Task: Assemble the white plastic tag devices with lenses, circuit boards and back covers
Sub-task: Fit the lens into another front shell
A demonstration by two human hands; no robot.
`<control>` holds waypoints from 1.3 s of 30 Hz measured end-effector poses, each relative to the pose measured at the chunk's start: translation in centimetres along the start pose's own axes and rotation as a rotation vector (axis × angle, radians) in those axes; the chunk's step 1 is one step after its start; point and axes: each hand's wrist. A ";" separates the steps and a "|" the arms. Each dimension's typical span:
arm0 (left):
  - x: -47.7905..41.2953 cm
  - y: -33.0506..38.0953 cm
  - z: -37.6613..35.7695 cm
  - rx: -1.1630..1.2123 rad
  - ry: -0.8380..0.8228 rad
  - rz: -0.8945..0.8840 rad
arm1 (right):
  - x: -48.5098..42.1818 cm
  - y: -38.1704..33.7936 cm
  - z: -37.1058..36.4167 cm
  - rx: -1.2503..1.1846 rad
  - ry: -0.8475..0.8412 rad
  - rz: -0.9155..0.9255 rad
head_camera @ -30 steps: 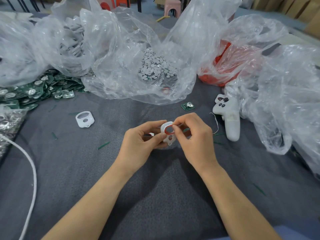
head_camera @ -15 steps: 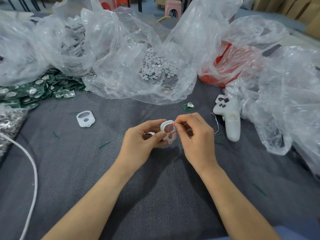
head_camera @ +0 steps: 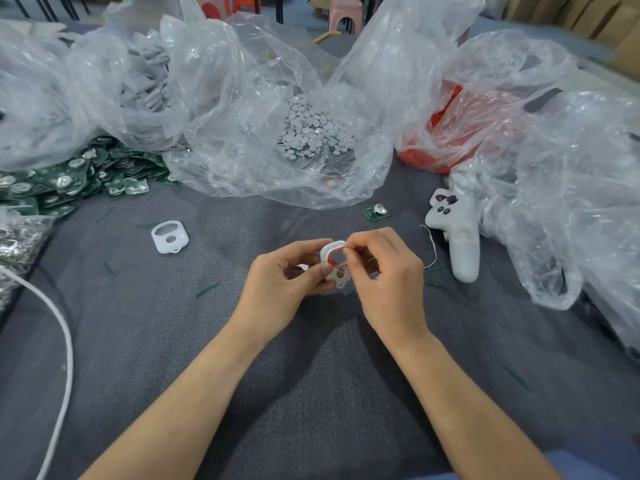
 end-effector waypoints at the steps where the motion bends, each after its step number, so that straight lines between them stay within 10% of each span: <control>1: 0.0 0.1 0.0 0.002 -0.003 0.003 | 0.0 0.0 0.0 0.002 -0.001 0.003; 39: -0.1 0.1 0.1 0.022 0.029 0.006 | 0.0 0.0 -0.4 0.015 0.037 0.015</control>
Point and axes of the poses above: each hand's wrist, its own x-axis away from the middle knuckle, its own z-axis out of the back of the hand, y = z × x, and after that the axes turned 2 degrees about -x, right-handed
